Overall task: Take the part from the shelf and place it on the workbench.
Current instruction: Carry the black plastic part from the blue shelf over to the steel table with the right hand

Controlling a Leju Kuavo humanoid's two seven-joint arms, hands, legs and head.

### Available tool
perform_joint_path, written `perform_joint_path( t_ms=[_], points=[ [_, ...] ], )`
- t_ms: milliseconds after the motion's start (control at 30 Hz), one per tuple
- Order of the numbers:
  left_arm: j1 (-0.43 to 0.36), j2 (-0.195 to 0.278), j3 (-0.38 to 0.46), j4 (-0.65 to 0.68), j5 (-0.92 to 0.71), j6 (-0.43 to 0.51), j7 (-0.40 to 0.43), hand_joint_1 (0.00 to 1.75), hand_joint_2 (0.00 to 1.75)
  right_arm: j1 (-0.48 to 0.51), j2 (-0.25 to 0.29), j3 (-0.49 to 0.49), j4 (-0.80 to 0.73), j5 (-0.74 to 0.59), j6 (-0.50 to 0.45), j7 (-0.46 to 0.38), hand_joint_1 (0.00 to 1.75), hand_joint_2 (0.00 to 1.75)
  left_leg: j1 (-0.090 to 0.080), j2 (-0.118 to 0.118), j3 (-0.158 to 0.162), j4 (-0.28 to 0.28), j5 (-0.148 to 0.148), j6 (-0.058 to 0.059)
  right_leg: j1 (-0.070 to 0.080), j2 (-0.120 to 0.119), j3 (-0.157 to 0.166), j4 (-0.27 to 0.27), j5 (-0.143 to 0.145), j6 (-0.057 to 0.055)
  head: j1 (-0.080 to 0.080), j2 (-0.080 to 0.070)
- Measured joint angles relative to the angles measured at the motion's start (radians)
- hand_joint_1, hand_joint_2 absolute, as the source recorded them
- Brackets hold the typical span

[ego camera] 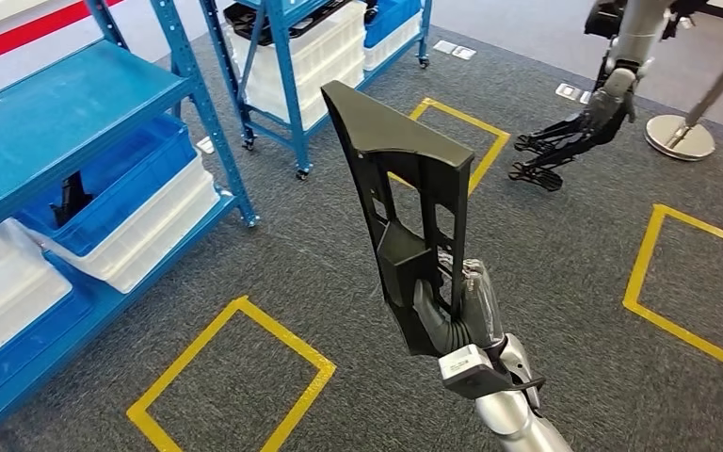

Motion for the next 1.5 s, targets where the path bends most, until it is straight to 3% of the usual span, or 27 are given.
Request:
perform_joint_path(
  t_ms=[67,100,167,233,300,367,400,467,533,600,633,667,733,800,867,900,967,1033,1067,1133,1200,1233,1267,1333,1400,1433,1500],
  points=[
    [0.008,-0.015,0.005,0.002,-0.007,0.000,0.002,0.00,1.75,0.030,-0.013,-0.031,0.000,-0.004,-0.001,-0.002,1.75,1.75,0.001,-0.022,-0.055,0.124,-0.049,-0.001,-0.001,0.024,0.000,0.000,0.000,-0.005,-0.011,0.000],
    [0.011,-0.021,0.005,0.003,-0.013,0.000,0.001,0.00,1.75,0.043,-0.019,-0.044,-0.001,-0.001,-0.001,-0.005,1.75,1.75,0.003,-0.024,-0.068,0.152,-0.050,-0.002,-0.002,0.038,0.000,0.001,0.001,-0.005,-0.014,0.000],
    [0.015,-0.031,0.005,0.004,-0.026,0.000,-0.001,0.00,1.75,0.064,-0.030,-0.066,-0.010,0.018,-0.001,-0.005,1.75,1.75,0.010,-0.031,-0.040,0.091,0.002,-0.004,-0.006,0.069,0.001,0.004,0.001,-0.001,-0.017,0.000],
    [0.015,-0.039,0.005,0.006,-0.036,0.000,0.005,0.00,1.75,0.079,-0.041,-0.088,-0.030,0.045,-0.001,0.004,1.75,1.75,0.021,-0.077,0.016,-0.038,0.059,-0.008,-0.010,0.098,-0.001,0.012,-0.002,0.011,-0.024,0.000],
    [0.016,-0.047,0.005,0.009,-0.044,-0.006,0.015,0.00,1.75,0.090,-0.052,-0.106,-0.056,0.074,0.000,0.018,1.75,1.75,0.025,-0.116,0.042,-0.101,0.072,-0.009,-0.013,0.122,-0.010,0.016,0.000,0.029,-0.029,0.000],
    [0.013,-0.052,0.004,0.010,-0.055,-0.013,0.019,0.00,1.75,0.105,-0.064,-0.119,-0.080,0.097,0.000,0.027,1.75,1.75,0.020,-0.103,0.043,-0.106,0.071,0.000,-0.016,0.145,-0.017,0.009,0.009,0.046,-0.028,0.000],
    [0.011,-0.055,0.004,0.011,-0.059,-0.016,0.020,0.00,1.75,0.112,-0.070,-0.125,-0.090,0.104,-0.001,0.031,1.75,1.75,0.019,-0.090,0.044,-0.109,0.074,0.007,-0.016,0.140,-0.020,0.007,0.012,0.052,-0.026,0.000],
    [0.010,-0.061,0.003,0.011,-0.064,-0.022,0.020,0.00,1.75,0.121,-0.078,-0.137,-0.106,0.112,-0.004,0.037,1.75,1.75,0.020,-0.062,0.045,-0.116,0.080,0.020,-0.009,0.098,-0.043,0.043,-0.011,0.057,-0.013,0.000],
    [0.013,-0.064,0.003,0.012,-0.065,-0.029,0.018,0.00,1.75,0.128,-0.084,-0.148,-0.121,0.117,-0.008,0.040,1.75,1.75,0.015,-0.031,0.044,-0.117,0.081,0.026,-0.005,0.049,-0.096,0.151,-0.065,0.057,0.005,0.000],
    [0.015,-0.064,0.003,0.013,-0.069,-0.039,0.013,0.00,1.75,0.143,-0.086,-0.158,-0.136,0.126,-0.010,0.044,1.75,1.75,0.012,0.000,0.044,-0.117,0.079,0.030,-0.005,0.035,-0.138,0.243,-0.092,0.057,0.016,0.000],
    [0.015,-0.064,0.002,0.013,-0.075,-0.045,0.010,0.00,1.75,0.150,-0.087,-0.160,-0.144,0.132,-0.010,0.047,1.75,1.75,0.011,0.014,0.045,-0.117,0.077,0.030,-0.005,0.029,-0.137,0.243,-0.081,0.057,0.021,0.000],
    [0.015,-0.064,0.000,0.013,-0.083,-0.050,0.008,0.00,1.75,0.155,-0.088,-0.161,-0.151,0.137,-0.010,0.051,1.75,1.75,0.012,0.028,0.046,-0.117,0.075,0.030,-0.006,0.022,-0.116,0.205,-0.055,0.057,0.025,0.000],
    [0.015,-0.064,-0.006,0.013,-0.097,-0.056,0.006,0.00,1.75,0.159,-0.088,-0.162,-0.165,0.146,-0.008,0.056,1.75,1.75,0.010,0.052,0.051,-0.117,0.070,0.024,-0.002,-0.014,-0.051,0.082,-0.007,0.055,0.034,0.000],
    [0.015,-0.063,-0.012,0.013,-0.102,-0.058,0.006,0.00,1.75,0.160,-0.088,-0.162,-0.175,0.149,-0.007,0.059,1.75,1.75,0.003,0.068,0.056,-0.120,0.066,0.015,0.005,-0.038,-0.015,0.015,0.006,0.048,0.036,0.000],
    [0.014,-0.062,-0.015,0.013,-0.098,-0.050,0.001,0.00,1.75,0.167,-0.088,-0.163,-0.180,0.150,-0.007,0.063,1.75,1.75,-0.003,0.082,0.066,-0.127,0.064,0.009,0.008,-0.026,-0.015,0.010,0.003,0.039,0.028,0.000],
    [0.014,-0.062,-0.015,0.013,-0.093,-0.041,-0.006,0.00,1.75,0.173,-0.088,-0.164,-0.182,0.151,-0.008,0.066,1.75,1.75,-0.003,0.081,0.071,-0.128,0.060,0.005,0.003,-0.018,-0.014,0.008,0.003,0.035,0.022,0.000],
    [0.014,-0.060,-0.015,0.013,-0.077,-0.017,-0.028,0.00,1.75,0.186,-0.088,-0.168,-0.189,0.152,-0.011,0.067,1.75,1.75,0.000,0.042,0.060,-0.090,0.030,0.000,-0.006,-0.001,-0.009,0.004,0.003,0.023,0.010,0.000],
    [0.013,-0.059,-0.014,0.013,-0.072,-0.006,-0.048,0.00,1.75,0.197,-0.086,-0.171,-0.193,0.151,-0.014,0.059,1.75,1.75,-0.001,-0.010,0.006,0.027,-0.030,0.000,-0.009,0.016,-0.007,0.003,0.003,0.012,-0.007,0.000],
    [0.011,-0.058,-0.014,0.013,-0.076,-0.006,-0.054,0.00,1.75,0.201,-0.083,-0.172,-0.193,0.151,-0.014,0.054,1.75,1.75,-0.003,-0.021,-0.028,0.094,-0.055,0.000,-0.008,0.027,-0.007,0.003,0.003,0.009,-0.013,0.000],
    [0.007,-0.058,-0.014,0.013,-0.085,-0.007,-0.057,0.00,1.75,0.207,-0.076,-0.171,-0.193,0.153,-0.014,0.048,1.75,1.75,-0.003,-0.026,-0.060,0.150,-0.053,0.001,-0.008,0.055,-0.005,0.004,0.003,0.008,-0.022,0.000],
    [0.005,-0.058,-0.014,0.013,-0.090,-0.007,-0.058,0.00,1.75,0.210,-0.070,-0.169,-0.193,0.156,-0.013,0.047,1.75,1.75,0.001,-0.039,-0.026,0.058,0.016,0.002,-0.010,0.085,-0.002,0.007,0.001,0.010,-0.028,0.000],
    [0.005,-0.058,-0.014,0.013,-0.091,-0.007,-0.058,0.00,1.75,0.211,-0.069,-0.169,-0.193,0.156,-0.013,0.045,1.75,1.75,0.006,-0.063,0.000,-0.006,0.047,0.001,-0.011,0.099,-0.001,0.010,0.000,0.014,-0.031,0.000],
    [0.005,-0.059,-0.014,0.013,-0.092,-0.008,-0.058,0.00,1.75,0.211,-0.067,-0.169,-0.193,0.155,-0.013,0.043,1.75,1.75,0.010,-0.087,0.020,-0.059,0.068,0.001,-0.010,0.113,-0.003,0.014,-0.001,0.019,-0.034,0.000],
    [0.005,-0.060,-0.014,0.014,-0.093,-0.016,-0.058,0.00,1.75,0.210,-0.066,-0.168,-0.193,0.145,-0.014,0.034,1.75,1.75,0.012,-0.115,0.035,-0.099,0.073,0.003,-0.011,0.135,-0.010,0.016,0.001,0.031,-0.034,0.000],
    [0.004,-0.062,-0.015,0.014,-0.097,-0.027,-0.056,0.00,1.75,0.208,-0.063,-0.167,-0.193,0.133,-0.013,0.024,1.75,1.75,0.009,-0.094,0.036,-0.103,0.076,0.014,-0.014,0.149,-0.015,0.011,0.006,0.042,-0.032,0.000],
    [0.004,-0.064,-0.015,0.014,-0.100,-0.030,-0.053,0.00,1.75,0.207,-0.061,-0.166,-0.193,0.129,-0.013,0.023,1.75,1.75,0.009,-0.082,0.038,-0.106,0.078,0.021,-0.012,0.137,-0.020,0.017,0.003,0.045,-0.030,0.000],
    [0.007,-0.067,-0.016,0.014,-0.104,-0.033,-0.048,0.00,1.75,0.200,-0.059,-0.164,-0.193,0.126,-0.012,0.021,1.75,1.75,0.009,-0.053,0.039,-0.110,0.080,0.031,-0.006,0.084,-0.054,0.081,-0.031,0.047,-0.018,0.000]
  ],
)
